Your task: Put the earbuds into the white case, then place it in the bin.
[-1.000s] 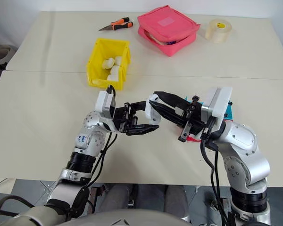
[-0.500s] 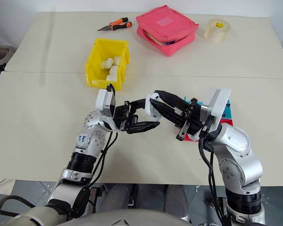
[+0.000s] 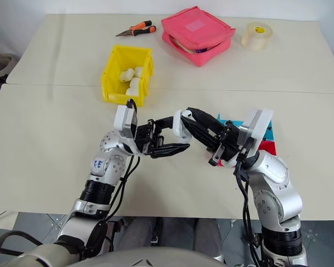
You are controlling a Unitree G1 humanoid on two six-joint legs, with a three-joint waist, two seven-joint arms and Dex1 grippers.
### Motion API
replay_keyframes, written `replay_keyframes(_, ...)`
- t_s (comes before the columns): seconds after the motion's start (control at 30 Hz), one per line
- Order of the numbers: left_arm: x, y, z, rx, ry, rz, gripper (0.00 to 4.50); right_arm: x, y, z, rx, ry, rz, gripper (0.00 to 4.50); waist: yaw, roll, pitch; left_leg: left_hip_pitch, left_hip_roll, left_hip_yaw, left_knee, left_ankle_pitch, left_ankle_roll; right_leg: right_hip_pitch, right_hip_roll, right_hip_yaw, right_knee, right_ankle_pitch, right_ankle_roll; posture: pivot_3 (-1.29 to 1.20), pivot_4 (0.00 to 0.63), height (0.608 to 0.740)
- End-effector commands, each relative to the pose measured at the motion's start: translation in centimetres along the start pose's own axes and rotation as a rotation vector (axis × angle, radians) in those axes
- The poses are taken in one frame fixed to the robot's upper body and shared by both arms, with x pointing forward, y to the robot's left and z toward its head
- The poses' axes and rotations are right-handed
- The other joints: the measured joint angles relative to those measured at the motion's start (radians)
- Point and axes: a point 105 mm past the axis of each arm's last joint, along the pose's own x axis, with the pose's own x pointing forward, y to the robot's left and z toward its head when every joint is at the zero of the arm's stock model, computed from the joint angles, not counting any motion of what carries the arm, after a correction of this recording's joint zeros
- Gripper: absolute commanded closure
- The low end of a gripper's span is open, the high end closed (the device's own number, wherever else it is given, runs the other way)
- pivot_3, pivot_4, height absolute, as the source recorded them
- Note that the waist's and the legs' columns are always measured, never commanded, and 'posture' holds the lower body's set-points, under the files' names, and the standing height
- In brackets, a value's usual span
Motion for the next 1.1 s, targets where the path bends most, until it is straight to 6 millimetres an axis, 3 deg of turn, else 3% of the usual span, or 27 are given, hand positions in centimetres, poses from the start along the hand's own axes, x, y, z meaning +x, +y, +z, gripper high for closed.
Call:
replay_keyframes(0.03,1.0,-0.6,1.4,0.038,-0.049,-0.071,1.7,-0.1,-0.3,-0.7,0.024,0.013,-0.024,3.92,0.0,0.0,0.0,0.0,0.0,0.0,0.0,0.0,0.0,0.0,0.0,0.0,0.0,0.0,0.0,0.0,0.15,0.74)
replay_keyframes(0.27,1.5,0.4,2.3,0.088,-0.096,-0.022,1.7,-0.7,0.3,-2.0,0.11,0.126,0.03,3.92,0.002,0.0,0.0,0.0,0.0,0.0,0.0,0.0,0.0,0.0,0.0,0.0,0.0,0.0,0.0,0.0,0.15,0.74)
replay_keyframes(0.53,1.6,1.0,2.6,0.116,-0.111,0.0,1.7,-1.7,-0.2,-0.9,0.129,0.15,0.033,3.92,0.003,0.0,0.0,0.0,0.0,0.0,0.0,0.0,0.0,0.0,0.0,0.0,-0.001,0.0,0.0,0.0,0.15,0.74)
replay_keyframes(0.93,1.4,0.8,2.3,0.118,-0.114,-0.002,1.7,-1.3,-0.2,0.8,0.104,0.134,0.089,0.02,0.004,0.0,0.0,0.0,0.0,0.0,0.0,0.0,0.0,0.0,0.0,0.0,-0.001,0.0,0.0,0.0,0.15,0.74)
replay_keyframes(1.1,0.9,0.9,2.2,0.121,-0.101,0.015,1.7,-3.1,-1.4,1.6,0.054,0.18,0.029,0.02,0.005,0.0,0.0,0.0,0.0,0.0,-0.001,0.0,0.0,0.0,0.0,0.0,-0.001,0.0,0.0,0.0,0.15,0.74)
